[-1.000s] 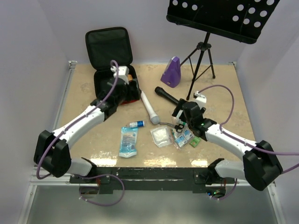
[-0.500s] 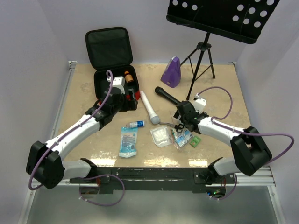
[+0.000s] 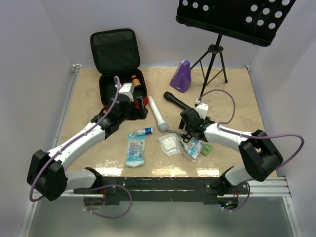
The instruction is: Organize the medicine kit
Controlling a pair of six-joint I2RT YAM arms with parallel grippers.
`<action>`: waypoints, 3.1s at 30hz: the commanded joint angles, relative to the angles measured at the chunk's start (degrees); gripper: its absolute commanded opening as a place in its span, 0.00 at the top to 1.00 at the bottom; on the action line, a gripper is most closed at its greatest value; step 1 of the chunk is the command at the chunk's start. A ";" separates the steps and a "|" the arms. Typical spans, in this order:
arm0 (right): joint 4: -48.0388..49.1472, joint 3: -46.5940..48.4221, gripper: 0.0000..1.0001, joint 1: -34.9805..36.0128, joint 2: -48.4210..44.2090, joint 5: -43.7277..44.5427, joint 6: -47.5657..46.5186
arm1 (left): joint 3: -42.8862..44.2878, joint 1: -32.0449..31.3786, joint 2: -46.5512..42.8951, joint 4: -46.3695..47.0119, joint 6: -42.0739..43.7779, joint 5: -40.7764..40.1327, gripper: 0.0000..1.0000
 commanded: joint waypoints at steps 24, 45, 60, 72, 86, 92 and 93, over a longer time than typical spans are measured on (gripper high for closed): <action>3.03 3.72 0.02 12.00 -29.53 -4.28 -4.31 | -0.73 -6.79 6.60 8.29 18.87 23.32 0.09; 2.08 -3.67 0.02 12.08 -48.54 -10.80 -5.19 | 2.77 -18.06 20.74 24.83 54.38 30.26 0.07; -2.23 1.69 0.02 12.08 -49.77 -8.87 -6.86 | 12.80 -18.06 33.32 20.54 60.09 33.42 0.16; -1.35 -0.24 0.02 12.00 -49.16 -9.04 -6.68 | 10.34 -18.06 33.41 16.74 61.51 35.00 0.09; -2.76 -0.33 0.02 12.08 -51.26 -8.87 -6.15 | 12.71 -18.24 39.74 18.33 60.45 31.75 0.23; -3.20 -0.16 0.02 12.00 -51.97 -8.43 -5.98 | 12.10 -18.15 38.07 19.38 59.40 32.37 0.38; -3.02 -0.16 0.02 12.08 -52.06 -8.34 -5.98 | 12.01 -18.15 37.72 19.47 59.31 32.54 0.42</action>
